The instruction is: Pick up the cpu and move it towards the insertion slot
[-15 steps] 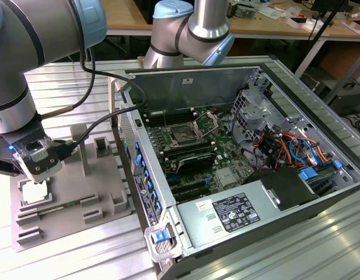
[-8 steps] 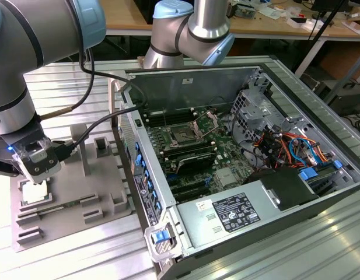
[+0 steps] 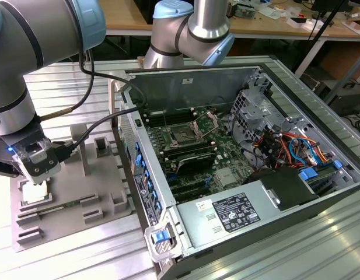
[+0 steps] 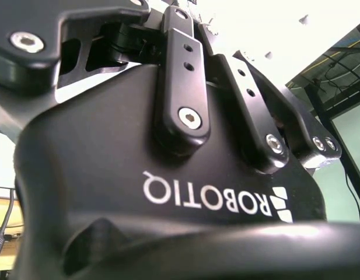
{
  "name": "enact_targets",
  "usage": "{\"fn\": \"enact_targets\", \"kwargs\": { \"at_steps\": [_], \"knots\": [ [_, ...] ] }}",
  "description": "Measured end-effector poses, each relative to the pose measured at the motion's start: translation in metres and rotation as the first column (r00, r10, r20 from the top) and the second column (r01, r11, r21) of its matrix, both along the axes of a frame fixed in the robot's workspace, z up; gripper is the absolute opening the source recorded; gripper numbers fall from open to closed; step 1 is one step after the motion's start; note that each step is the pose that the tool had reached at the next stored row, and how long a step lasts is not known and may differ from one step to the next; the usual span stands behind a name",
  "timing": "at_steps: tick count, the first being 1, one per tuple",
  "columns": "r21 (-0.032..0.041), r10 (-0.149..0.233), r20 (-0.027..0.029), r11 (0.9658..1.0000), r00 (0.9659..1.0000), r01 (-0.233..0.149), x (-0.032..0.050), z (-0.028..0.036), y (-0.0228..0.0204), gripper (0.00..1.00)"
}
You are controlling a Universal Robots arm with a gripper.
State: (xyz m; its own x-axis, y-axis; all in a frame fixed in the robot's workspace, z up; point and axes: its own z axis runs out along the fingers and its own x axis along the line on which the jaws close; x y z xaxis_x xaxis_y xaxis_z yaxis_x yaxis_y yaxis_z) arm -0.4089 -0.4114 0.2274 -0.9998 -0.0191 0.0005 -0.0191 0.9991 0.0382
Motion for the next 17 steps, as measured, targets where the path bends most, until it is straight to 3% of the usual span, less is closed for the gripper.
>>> {"fn": "enact_targets", "kwargs": {
  "at_steps": [17],
  "knots": [
    [-0.0001, 0.000, -0.0001, 1.0000, 1.0000, 0.000, -0.0009, -0.0036, -0.0001, 0.11]
  ]
}}
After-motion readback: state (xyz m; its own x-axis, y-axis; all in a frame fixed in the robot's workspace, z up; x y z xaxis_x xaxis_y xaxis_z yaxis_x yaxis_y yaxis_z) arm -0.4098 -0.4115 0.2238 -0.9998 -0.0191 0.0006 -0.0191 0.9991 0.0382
